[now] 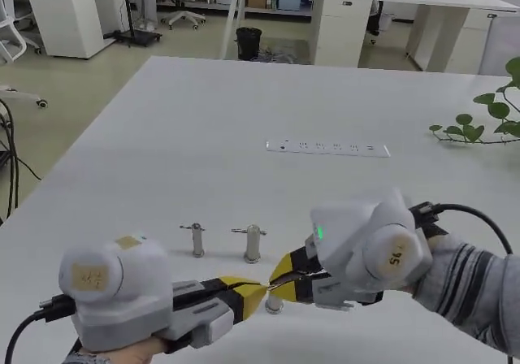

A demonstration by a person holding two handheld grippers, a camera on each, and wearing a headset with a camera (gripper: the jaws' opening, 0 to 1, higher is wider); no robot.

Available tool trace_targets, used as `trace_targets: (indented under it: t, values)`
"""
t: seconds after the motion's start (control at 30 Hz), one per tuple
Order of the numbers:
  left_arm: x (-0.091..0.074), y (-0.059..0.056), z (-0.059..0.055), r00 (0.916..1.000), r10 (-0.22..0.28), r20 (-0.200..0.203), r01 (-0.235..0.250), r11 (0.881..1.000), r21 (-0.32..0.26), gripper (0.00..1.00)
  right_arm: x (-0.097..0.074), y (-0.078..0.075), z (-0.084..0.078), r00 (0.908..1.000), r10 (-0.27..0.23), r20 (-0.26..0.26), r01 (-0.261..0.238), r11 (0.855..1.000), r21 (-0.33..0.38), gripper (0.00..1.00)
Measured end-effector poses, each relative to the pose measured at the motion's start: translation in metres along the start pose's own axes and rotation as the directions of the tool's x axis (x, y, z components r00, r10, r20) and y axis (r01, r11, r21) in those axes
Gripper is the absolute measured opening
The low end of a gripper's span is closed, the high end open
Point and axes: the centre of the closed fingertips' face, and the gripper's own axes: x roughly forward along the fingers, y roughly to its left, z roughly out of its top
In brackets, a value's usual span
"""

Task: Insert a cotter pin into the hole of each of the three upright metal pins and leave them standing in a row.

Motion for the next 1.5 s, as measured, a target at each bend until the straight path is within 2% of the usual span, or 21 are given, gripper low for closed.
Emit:
trace_targets:
  t: [0.03,0.13,0.27,0.4,0.63,0.9,1.0,1.2,1.27,1.4,1.5]
  values:
    - [-0.001,-0.002,-0.002,0.9999,-0.012,-0.01,0.012,0.999,0.033,0.0,0.0,0.001,-0.001,1.0,0.007,0.004,-0.007,1.0,0.013,0.0]
    - [-0.003,-0.007,-0.004,0.9993,-0.034,-0.019,0.035,0.996,0.08,0.0,0.0,0.007,-0.002,0.9987,0.044,0.024,-0.045,0.997,0.063,0.03]
    - [-0.005,-0.011,-0.008,0.9973,-0.064,-0.035,0.068,0.99,0.125,0.0,0.0,0.016,-0.002,0.9941,0.093,0.057,-0.099,0.988,0.116,0.03]
    - [-0.008,-0.017,-0.01,0.9943,-0.097,-0.046,0.103,0.982,0.16,0.0,0.001,0.025,-0.003,0.9896,0.129,0.063,-0.137,0.981,0.136,0.04]
    - [-0.011,-0.027,-0.014,0.9853,-0.158,-0.065,0.168,0.966,0.197,0.0,0.001,0.038,0.0,0.979,0.183,0.091,-0.196,0.967,0.162,0.02]
    - [-0.013,-0.035,-0.016,0.9742,-0.214,-0.071,0.224,0.955,0.192,0.0,0.0,0.05,0.001,0.9679,0.23,0.102,-0.243,0.958,0.152,0.0]
    - [-0.012,-0.035,-0.017,0.9738,-0.214,-0.076,0.225,0.955,0.191,0.0,-0.001,0.051,0.001,0.9689,0.23,0.092,-0.24,0.962,0.127,0.0]
    - [-0.009,-0.031,-0.015,0.982,-0.177,-0.067,0.187,0.96,0.206,0.01,-0.002,0.045,-0.001,0.9797,0.188,0.07,-0.193,0.979,0.068,0.0]
    - [-0.008,-0.028,-0.015,0.9854,-0.155,-0.07,0.167,0.961,0.219,0.02,-0.002,0.042,-0.001,0.9826,0.172,0.069,-0.177,0.982,0.067,0.0]
    - [-0.006,-0.024,-0.017,0.9889,-0.126,-0.079,0.141,0.961,0.237,0.11,-0.002,0.031,-0.005,0.9899,0.125,0.067,-0.13,0.988,0.08,0.0]
    - [-0.003,-0.021,-0.019,0.9907,-0.103,-0.089,0.122,0.963,0.239,0.12,-0.004,0.023,-0.01,0.9936,0.097,0.058,-0.102,0.991,0.088,0.0]
